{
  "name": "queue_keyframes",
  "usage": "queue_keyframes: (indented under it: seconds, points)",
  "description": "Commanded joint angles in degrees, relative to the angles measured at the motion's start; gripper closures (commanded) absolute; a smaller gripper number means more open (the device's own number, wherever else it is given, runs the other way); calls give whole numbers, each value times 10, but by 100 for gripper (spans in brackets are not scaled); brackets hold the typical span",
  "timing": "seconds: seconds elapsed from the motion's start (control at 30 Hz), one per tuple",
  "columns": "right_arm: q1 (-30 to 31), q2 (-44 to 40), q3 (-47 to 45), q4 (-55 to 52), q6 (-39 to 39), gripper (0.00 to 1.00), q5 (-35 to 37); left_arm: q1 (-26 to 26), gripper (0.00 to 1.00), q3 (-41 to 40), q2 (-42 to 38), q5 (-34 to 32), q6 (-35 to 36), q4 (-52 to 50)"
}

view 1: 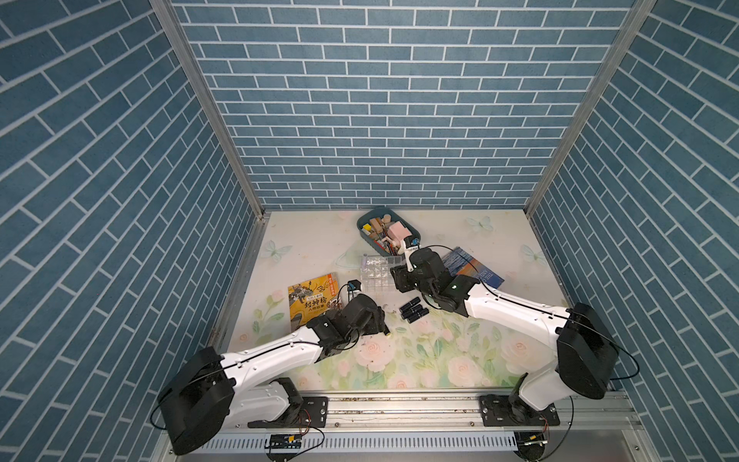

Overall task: Arrange the lipsticks in the organizer
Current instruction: Pick up the lipstick at the center of the board.

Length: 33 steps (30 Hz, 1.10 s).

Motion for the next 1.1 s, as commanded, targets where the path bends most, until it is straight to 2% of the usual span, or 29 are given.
queue_keyframes:
  seconds: [0.0,0.2,0.6,0.73,0.93,1.07]
  points:
    - [-5,-34,-32,5,25,44,15,-20,25,25,29,-38,-30,-40]
    - [-7,-62,-69,10,37,44,22,-40,28,55,86,-35,-31,-38]
    - [-7,-64,-103,21,60,45,-3,-39,37,91,156,-24,2,-33]
    - [-7,-64,-104,25,62,45,-2,-36,39,102,175,-46,18,-50]
    - [-2,-64,-113,27,70,46,-15,-14,37,125,186,-58,48,-79]
    - [29,-48,-117,18,58,45,-21,15,30,115,141,-31,55,-74]
